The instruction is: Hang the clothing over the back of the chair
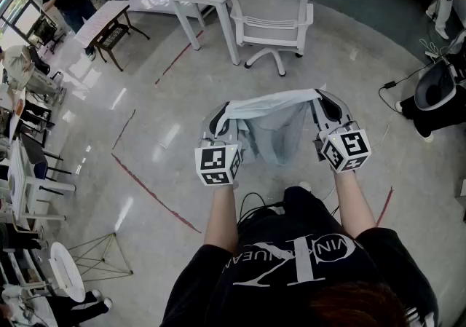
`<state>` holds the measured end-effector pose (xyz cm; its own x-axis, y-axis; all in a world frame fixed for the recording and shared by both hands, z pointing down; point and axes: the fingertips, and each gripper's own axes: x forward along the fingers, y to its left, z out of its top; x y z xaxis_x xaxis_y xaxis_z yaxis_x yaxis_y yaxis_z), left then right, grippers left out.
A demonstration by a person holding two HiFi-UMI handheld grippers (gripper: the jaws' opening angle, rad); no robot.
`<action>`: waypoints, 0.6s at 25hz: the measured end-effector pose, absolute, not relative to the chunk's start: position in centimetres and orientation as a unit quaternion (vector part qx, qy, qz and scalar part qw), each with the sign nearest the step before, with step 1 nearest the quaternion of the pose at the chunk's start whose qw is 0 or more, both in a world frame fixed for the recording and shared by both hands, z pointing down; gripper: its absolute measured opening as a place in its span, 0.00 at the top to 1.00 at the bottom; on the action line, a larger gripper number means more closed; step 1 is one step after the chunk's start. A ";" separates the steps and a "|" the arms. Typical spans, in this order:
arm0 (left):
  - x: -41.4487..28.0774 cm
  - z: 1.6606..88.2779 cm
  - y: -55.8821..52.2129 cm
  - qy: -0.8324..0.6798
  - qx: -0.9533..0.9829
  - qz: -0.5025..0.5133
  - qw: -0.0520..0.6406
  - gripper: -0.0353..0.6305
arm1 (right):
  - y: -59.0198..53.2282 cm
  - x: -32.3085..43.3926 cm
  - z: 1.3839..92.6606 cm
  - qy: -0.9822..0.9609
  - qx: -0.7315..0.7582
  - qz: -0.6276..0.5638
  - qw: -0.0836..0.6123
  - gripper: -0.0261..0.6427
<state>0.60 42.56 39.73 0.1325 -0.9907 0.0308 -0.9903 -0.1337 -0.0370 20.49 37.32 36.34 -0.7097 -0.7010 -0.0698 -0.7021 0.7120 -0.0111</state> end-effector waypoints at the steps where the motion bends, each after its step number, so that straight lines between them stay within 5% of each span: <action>1: 0.5 39.6 42.5 0.659 -0.752 -0.024 0.005 0.92 | 37.3 20.4 36.3 0.925 -0.379 0.010 0.033 0.94; 15: -1.0 38.3 40.0 0.657 -0.753 -0.030 0.022 0.92 | 35.8 19.2 35.3 0.926 -0.375 0.022 0.032 0.94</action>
